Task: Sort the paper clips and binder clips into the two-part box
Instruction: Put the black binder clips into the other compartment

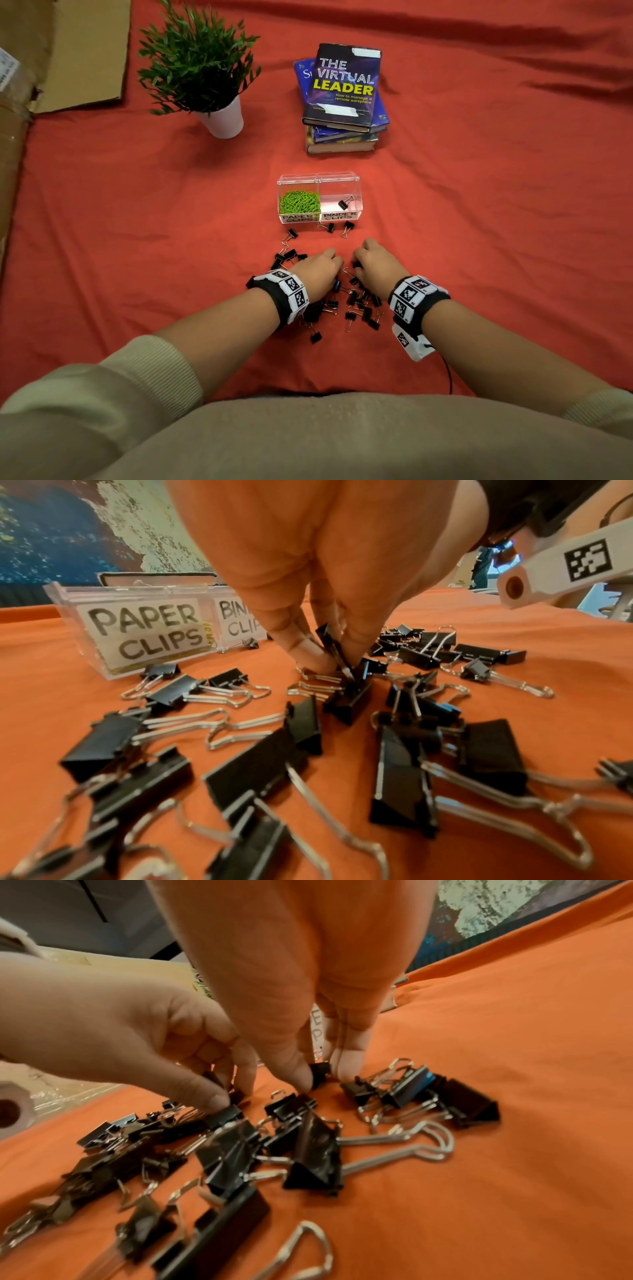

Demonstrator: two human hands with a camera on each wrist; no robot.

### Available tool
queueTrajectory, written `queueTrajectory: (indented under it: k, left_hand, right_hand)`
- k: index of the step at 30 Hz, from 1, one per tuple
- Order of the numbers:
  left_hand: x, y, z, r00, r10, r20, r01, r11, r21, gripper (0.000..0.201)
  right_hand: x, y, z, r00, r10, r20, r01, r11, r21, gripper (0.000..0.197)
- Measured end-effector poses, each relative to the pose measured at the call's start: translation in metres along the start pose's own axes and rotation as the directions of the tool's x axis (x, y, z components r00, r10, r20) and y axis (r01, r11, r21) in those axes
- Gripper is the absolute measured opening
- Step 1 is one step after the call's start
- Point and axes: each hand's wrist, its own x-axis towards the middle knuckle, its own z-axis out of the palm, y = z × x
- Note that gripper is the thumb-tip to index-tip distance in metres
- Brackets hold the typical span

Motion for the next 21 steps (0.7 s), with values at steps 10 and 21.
queueTrajectory:
  k: [10, 21]
  left_hand:
    - [-0.001, -0.016, -0.02, 0.976, -0.154, -0.153, 0.097, 0.941, -0.325, 0.013]
    - [0.048, -0.032, -0.095, 0.884, -0.217, -0.415, 0.024, 0.906, -0.423, 0.01]
  right_hand:
    - [0.046, -0.026, -0.072, 0.954, 0.03, -0.298, 0.067, 0.948, 0.311, 0.014]
    - [0.044, -0.011, -0.047, 0.96, -0.053, -0.274, 0.099, 0.983, 0.156, 0.018]
